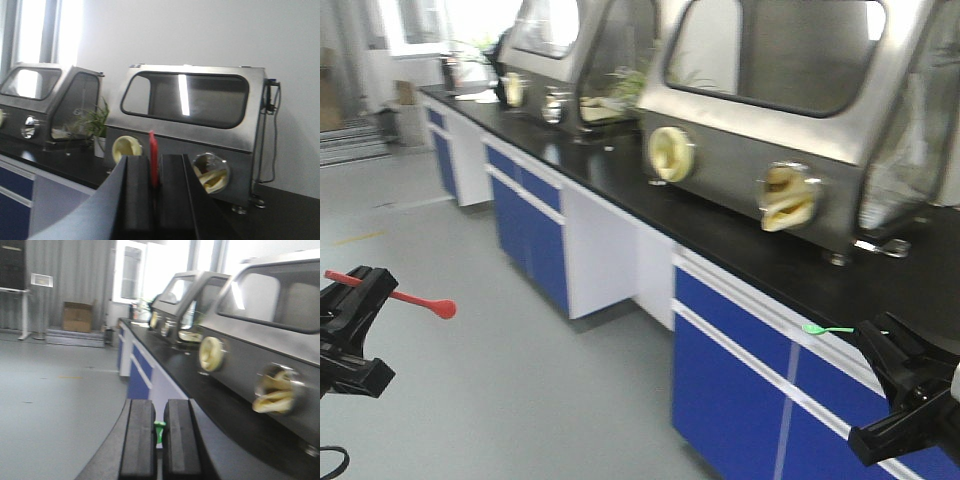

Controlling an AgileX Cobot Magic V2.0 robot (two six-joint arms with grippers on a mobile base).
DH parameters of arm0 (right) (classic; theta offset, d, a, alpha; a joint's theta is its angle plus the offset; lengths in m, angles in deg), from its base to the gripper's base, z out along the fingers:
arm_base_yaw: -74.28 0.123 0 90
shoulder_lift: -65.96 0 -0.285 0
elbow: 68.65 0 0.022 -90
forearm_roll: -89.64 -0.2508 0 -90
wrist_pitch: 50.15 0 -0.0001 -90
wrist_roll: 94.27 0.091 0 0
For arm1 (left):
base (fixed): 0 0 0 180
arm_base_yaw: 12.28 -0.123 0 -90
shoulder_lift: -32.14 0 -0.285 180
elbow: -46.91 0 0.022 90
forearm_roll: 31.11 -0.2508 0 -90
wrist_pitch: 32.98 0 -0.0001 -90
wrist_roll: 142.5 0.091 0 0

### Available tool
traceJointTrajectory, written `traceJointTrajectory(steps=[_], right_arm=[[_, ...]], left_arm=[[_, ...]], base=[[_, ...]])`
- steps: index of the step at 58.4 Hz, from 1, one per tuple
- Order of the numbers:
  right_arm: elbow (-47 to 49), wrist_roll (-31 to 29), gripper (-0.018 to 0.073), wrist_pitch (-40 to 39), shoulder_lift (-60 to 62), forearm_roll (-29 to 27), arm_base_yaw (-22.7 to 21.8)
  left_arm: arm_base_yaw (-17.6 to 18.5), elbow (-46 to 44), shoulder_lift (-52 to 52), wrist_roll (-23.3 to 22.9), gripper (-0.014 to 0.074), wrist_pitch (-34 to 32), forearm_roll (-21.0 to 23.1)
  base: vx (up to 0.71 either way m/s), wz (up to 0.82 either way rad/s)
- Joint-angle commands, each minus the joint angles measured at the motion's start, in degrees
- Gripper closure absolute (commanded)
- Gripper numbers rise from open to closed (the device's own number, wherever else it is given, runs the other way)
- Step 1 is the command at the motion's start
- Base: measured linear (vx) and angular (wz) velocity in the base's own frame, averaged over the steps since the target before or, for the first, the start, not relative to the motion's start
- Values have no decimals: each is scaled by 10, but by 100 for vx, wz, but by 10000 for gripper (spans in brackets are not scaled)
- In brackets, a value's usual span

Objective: Sort red and green spoons into left cabinet
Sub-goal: 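Drive backward and turn away from the bench holding both spoons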

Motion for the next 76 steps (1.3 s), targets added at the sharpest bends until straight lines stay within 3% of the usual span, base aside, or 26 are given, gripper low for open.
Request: traceJointTrajectory(steps=[1,46,76], right_arm=[[14,0,568,-45,12,-9,0],[14,0,568,-45,12,-11,0],[14,0,568,-45,12,-11,0]], left_arm=[[1,-13,17,-4,603,-131,13],[1,-13,17,-4,603,-131,12],[1,-13,17,-4,603,-131,12]], base=[[19,62],[25,65],[35,43]])
